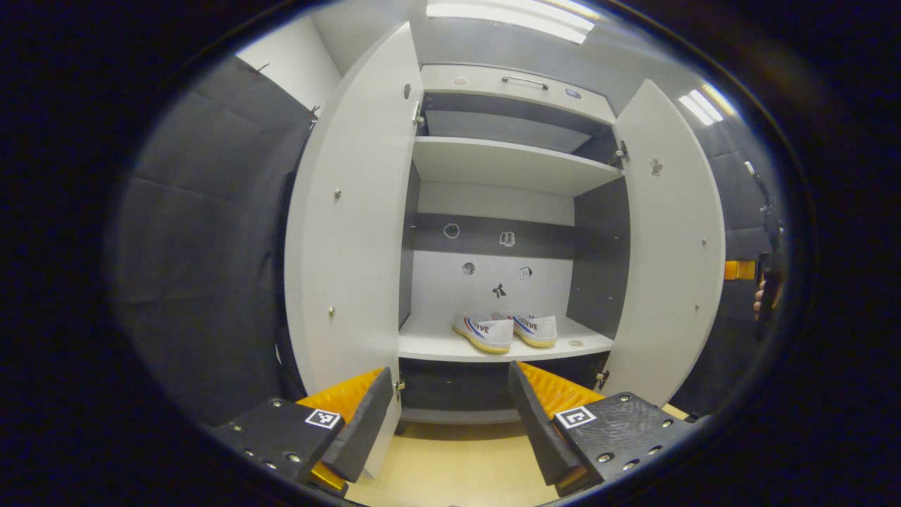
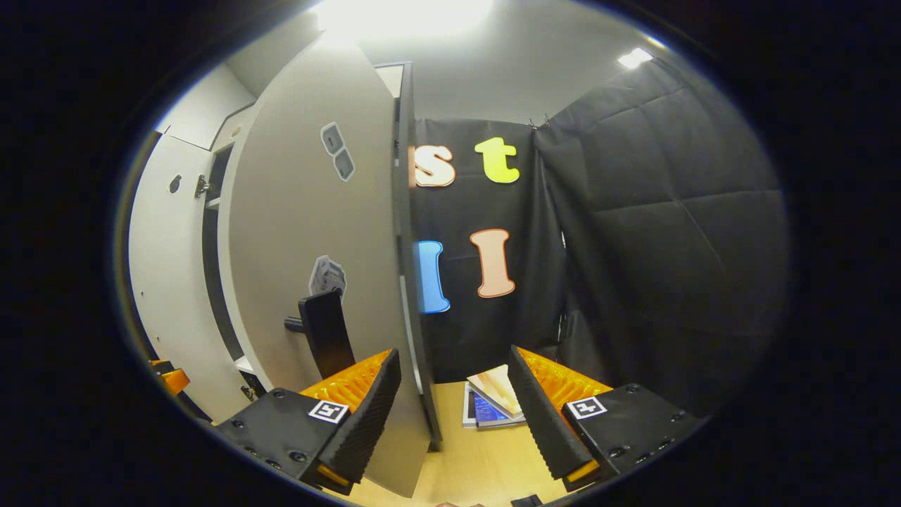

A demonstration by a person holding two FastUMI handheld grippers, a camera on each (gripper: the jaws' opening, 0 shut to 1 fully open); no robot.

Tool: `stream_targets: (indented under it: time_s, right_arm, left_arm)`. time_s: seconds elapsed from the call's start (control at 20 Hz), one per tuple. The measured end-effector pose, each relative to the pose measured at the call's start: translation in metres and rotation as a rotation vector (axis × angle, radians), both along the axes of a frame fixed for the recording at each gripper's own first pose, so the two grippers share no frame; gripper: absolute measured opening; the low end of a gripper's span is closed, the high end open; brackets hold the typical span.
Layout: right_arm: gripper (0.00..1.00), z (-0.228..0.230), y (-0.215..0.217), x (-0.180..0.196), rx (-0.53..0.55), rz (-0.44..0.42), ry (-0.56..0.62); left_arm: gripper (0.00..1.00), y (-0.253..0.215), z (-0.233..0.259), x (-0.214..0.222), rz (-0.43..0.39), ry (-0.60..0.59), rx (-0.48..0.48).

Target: Grab one shoe with the right hand and put it into the shoe cabinet, grab the other shoe with the left hand and put it into the shoe cabinet; then close the right door with the right hand and the left door with the left hand.

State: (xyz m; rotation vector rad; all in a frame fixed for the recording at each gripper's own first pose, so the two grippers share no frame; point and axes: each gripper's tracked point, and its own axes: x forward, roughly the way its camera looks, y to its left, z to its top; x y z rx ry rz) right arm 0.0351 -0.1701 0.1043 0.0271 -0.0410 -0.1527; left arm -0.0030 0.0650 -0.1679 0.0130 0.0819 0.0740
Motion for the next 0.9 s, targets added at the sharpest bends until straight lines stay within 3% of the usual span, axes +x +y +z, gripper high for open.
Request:
stream_targets:
  time_s: [0.2,0.45,0.9]
  right_arm:
    - [0.96,-0.004,0.046,0.018,0.064,0.062,-0.035]
    - [0.97,-0.019,0.117,0.053,0.039,0.153,0.007]
    - [0.98,-0.036,0.125,0.048,0.071,0.075,0.014]
  left_arm:
    - [0.92,0.011,-0.005,-0.013,0.004,0.016,0.028]
    - [0.92,0.035,-0.004,-0.033,0.055,0.015,0.029]
    - [0.92,0.138,0.016,-0.066,0.219,-0.022,0.074]
